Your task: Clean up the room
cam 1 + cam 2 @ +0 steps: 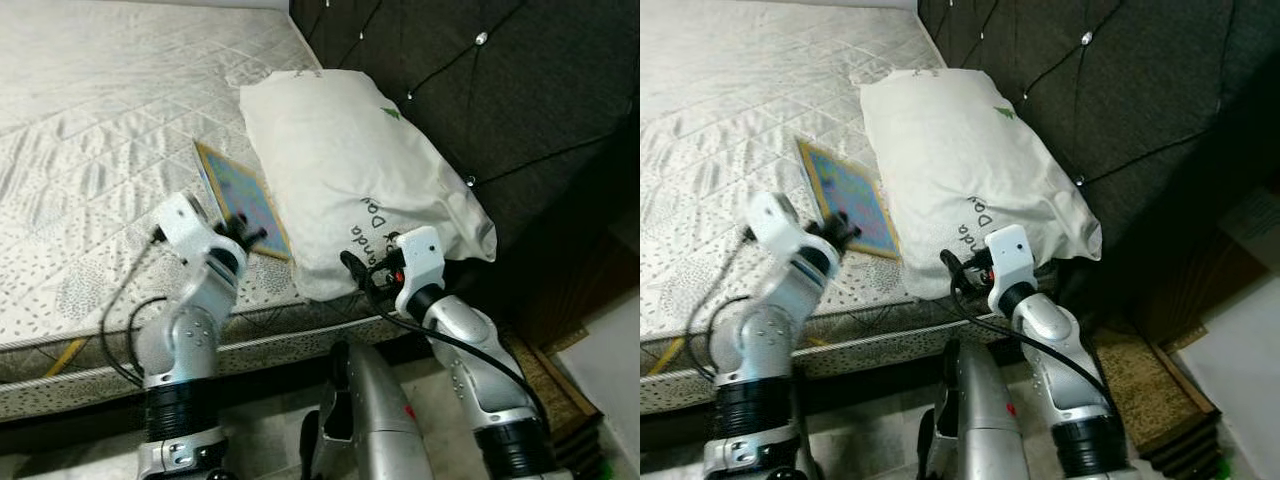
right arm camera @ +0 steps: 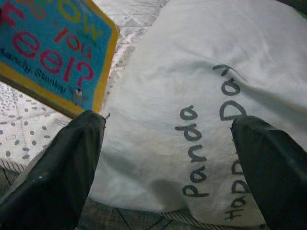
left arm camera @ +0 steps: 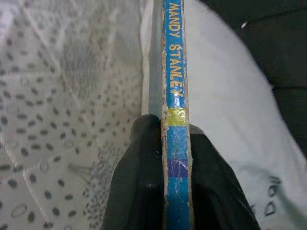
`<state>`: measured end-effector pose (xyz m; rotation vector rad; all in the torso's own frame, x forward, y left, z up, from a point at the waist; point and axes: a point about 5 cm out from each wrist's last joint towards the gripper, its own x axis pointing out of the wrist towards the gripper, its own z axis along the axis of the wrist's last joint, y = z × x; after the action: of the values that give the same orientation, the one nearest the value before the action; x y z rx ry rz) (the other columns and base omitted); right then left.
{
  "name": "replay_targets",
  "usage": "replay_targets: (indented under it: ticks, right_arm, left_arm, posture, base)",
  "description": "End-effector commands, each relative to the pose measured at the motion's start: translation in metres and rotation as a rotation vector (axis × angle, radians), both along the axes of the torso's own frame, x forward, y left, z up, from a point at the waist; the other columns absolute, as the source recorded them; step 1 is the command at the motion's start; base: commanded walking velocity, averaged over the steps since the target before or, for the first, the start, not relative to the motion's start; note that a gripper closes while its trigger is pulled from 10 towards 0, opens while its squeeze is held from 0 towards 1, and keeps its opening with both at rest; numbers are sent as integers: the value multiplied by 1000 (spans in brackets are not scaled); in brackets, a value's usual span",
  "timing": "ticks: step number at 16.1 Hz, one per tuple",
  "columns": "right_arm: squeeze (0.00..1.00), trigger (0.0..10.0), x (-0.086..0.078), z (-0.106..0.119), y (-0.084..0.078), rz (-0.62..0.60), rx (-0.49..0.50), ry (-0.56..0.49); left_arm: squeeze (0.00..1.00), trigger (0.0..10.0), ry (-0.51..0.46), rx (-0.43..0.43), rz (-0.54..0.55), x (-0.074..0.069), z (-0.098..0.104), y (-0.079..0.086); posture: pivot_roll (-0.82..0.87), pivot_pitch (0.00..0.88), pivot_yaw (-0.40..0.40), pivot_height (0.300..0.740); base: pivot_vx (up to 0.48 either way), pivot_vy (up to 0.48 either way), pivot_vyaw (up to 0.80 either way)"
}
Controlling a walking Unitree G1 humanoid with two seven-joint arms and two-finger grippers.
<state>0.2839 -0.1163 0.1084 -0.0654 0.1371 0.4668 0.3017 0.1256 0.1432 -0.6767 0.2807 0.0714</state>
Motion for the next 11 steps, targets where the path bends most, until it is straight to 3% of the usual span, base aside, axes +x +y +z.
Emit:
replay_targets:
  ticks: [1, 7, 9, 11]
  right_arm:
    - [0, 10000, 5, 2, -4, -17, -2, -9]
    - [0, 10000, 8, 0, -2, -23, 12, 1]
    - [0, 10000, 9, -1, -2, -25, 16, 6]
    - [0, 10000, 10, -2, -3, -30, 20, 12]
  left_arm:
    - [0, 10000, 130, -76, -38, -27, -29, -24]
    - [0, 10000, 169, -24, -11, -33, -29, -8]
    - [0, 10000, 127, 21, 90, -33, -16, 5]
    - [0, 10000, 114, 76, 88, -37, -10, 8]
  posture:
    - [-85, 0, -147, 513]
    - [-67, 0, -142, 513]
    - [-60, 0, -142, 513]
    - [-46, 0, -142, 513]
  base:
    - [0, 0, 0]
    - [0, 0, 0]
    - [0, 0, 0]
    - [0, 0, 0]
